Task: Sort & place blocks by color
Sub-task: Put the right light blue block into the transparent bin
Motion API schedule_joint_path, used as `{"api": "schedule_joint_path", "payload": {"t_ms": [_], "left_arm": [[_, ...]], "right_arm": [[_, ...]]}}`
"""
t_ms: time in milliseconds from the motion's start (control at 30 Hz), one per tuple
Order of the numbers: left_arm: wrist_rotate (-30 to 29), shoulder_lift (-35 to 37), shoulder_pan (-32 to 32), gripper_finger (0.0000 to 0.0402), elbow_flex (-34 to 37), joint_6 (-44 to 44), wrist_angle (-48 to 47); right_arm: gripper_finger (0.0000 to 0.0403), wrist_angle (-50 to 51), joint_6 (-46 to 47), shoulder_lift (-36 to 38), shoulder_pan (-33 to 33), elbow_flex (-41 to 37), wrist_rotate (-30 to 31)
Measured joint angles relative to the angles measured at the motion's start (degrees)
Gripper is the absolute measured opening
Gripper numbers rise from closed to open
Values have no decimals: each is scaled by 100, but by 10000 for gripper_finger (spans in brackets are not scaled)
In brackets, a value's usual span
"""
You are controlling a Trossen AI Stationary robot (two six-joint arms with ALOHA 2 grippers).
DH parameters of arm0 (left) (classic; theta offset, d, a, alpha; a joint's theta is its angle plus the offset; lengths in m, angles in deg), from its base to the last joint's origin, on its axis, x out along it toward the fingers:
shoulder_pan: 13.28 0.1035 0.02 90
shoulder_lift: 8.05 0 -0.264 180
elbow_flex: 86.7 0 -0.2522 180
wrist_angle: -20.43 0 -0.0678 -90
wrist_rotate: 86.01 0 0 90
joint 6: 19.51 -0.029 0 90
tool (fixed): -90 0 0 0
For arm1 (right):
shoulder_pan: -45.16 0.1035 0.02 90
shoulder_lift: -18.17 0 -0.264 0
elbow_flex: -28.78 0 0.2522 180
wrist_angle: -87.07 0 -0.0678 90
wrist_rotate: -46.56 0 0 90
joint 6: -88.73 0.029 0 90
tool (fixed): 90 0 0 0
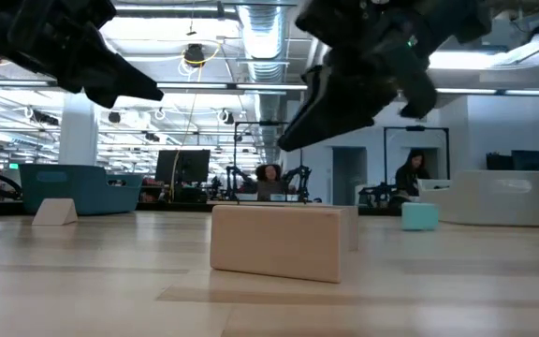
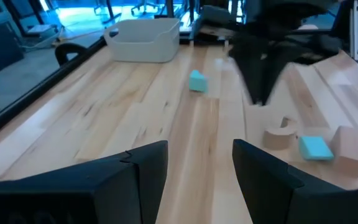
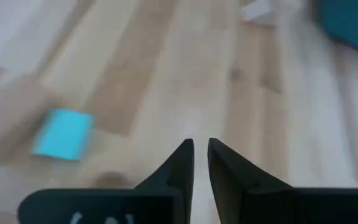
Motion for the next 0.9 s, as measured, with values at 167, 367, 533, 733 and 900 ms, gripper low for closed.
{"api": "schedule_joint_path", "payload": {"t_ms": [167,367,533,733,900], "left_arm": [[-17,0,1,171,-2,87,-8],[-333,-53,4,171,-2,66,15],[-334,-467,4,171,-4,163,360],[-166,-1203,4,171,-5,183,1020],[-42,-1506,4,171,-9,190,1339]], "right_arm": [[60,782,309,535,-300,-208,3],[78,2672,1797,1569,-724,-205,45],[123,3481,2565,2001,-899,-444,0],[205,3798,2917,1851,-880,-681,-43],[255,4002,3117,1696,-854,-935,-42]]}}
